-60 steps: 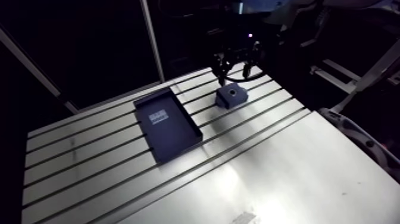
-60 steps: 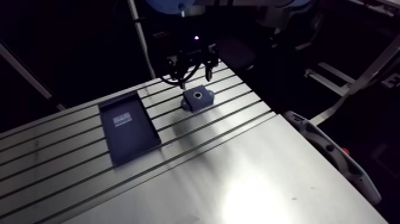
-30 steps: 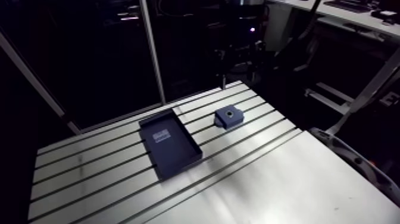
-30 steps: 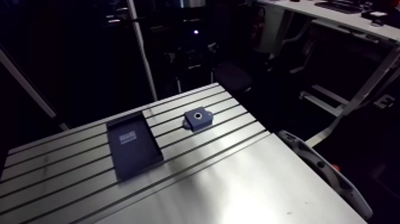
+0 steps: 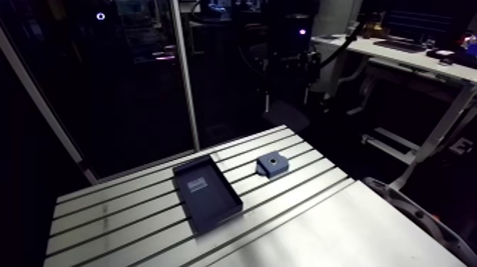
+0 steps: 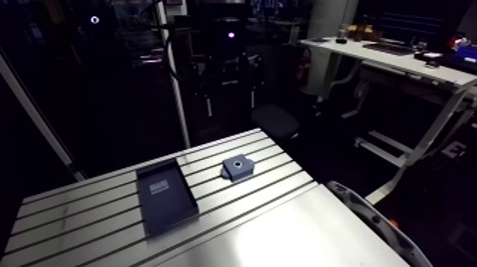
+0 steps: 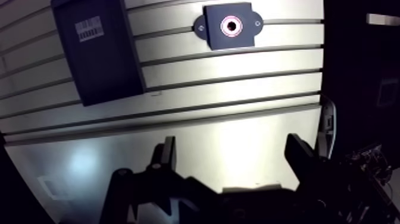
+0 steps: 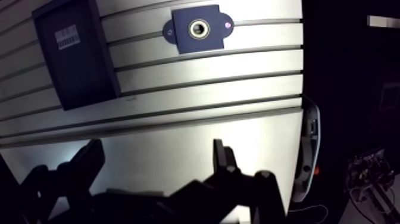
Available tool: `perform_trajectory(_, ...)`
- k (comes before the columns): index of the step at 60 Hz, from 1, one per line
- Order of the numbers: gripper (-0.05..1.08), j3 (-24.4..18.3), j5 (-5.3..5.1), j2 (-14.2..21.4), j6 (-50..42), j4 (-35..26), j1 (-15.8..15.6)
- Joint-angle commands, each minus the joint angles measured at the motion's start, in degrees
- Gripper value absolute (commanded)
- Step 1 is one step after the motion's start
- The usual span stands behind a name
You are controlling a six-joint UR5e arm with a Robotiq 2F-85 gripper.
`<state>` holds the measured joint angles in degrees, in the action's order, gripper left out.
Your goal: Pick up the bearing and press it into the housing until flush.
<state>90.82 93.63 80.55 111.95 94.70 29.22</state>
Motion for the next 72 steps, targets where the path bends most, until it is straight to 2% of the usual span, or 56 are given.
perform_trajectory(1,0.02,-1.9,-0.32,1.0,-2.7,-2.3,-3.7)
perform_trajectory(12,0.02,-4.2,-0.34,0.9,-5.4,-3.0,-8.1)
perform_trajectory(35,0.02,-7.9,-0.58,2.7,-7.0,-8.0,-11.9)
perform_trajectory(45,0.02,-7.8,-1.37,3.7,-7.0,-9.4,-12.2)
perform_trajectory(46,0.02,-7.5,-1.83,4.0,-7.0,-9.6,-12.2)
perform_trajectory(47,0.02,-7.5,-1.83,4.0,-7.0,-9.6,-12.2)
perform_trajectory(48,0.02,-7.3,-2.65,4.3,-7.1,-10.0,-12.3)
perform_trajectory(49,0.02,-7.3,-2.65,4.3,-7.1,-10.0,-12.3)
perform_trajectory(50,0.02,-7.1,-3.44,4.7,-7.4,-10.2,-12.6)
perform_trajectory(54,0.02,-6.9,-4.00,5.5,-8.0,-10.5,-12.6)
perform_trajectory(64,0.02,-6.5,-4.20,6.1,-8.7,-10.6,-13.2)
perform_trajectory(72,0.02,-6.3,-3.35,6.1,-8.7,-10.1,-14.2)
